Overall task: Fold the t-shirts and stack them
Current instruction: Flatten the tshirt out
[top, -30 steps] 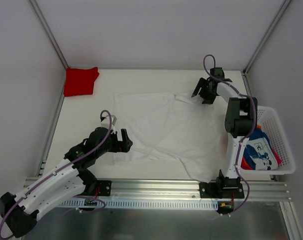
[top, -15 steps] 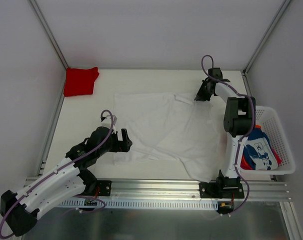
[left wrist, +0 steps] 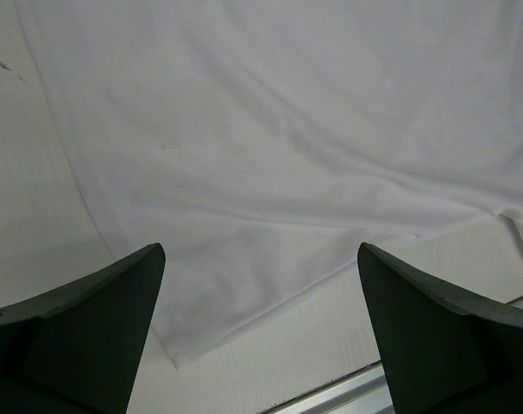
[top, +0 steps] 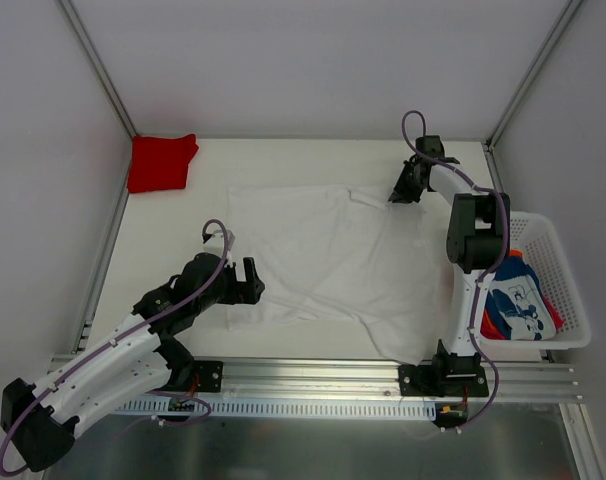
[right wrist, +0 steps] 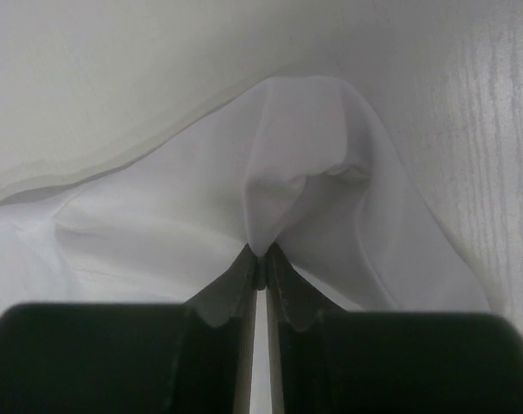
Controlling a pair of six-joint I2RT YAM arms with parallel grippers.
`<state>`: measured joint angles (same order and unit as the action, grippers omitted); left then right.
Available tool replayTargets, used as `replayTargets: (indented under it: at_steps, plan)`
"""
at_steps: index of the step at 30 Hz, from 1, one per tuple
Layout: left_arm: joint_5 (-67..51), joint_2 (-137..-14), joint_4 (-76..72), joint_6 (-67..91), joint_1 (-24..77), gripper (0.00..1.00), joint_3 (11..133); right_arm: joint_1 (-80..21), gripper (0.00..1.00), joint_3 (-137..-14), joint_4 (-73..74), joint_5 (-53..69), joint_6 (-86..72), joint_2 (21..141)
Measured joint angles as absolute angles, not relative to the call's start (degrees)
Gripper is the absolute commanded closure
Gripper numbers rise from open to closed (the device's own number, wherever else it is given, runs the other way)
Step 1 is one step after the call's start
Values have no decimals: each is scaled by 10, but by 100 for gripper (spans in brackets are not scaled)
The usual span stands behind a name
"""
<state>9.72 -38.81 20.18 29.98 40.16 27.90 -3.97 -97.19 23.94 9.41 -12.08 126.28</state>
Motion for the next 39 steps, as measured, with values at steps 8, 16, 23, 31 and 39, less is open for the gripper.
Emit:
replayTargets:
  at_steps: [8, 16, 23, 31, 39]
  plan:
    - [97, -392, 200, 300, 402, 4, 279, -39, 80, -972, 246, 87, -107, 1263]
    - [97, -392, 200, 300, 402, 4, 279, -39, 84, -995, 265, 82, -101, 1263]
    - [98, -394, 200, 300, 402, 4, 279, -39, 92, -1014, 278, 79, -96, 1263]
    - [98, -397, 199, 300, 402, 4, 278, -39, 87, -1045, 294, 78, -93, 1263]
    - [98, -398, 194, 300, 402, 4, 278, -38, 56, -1046, 300, 76, -83, 1263]
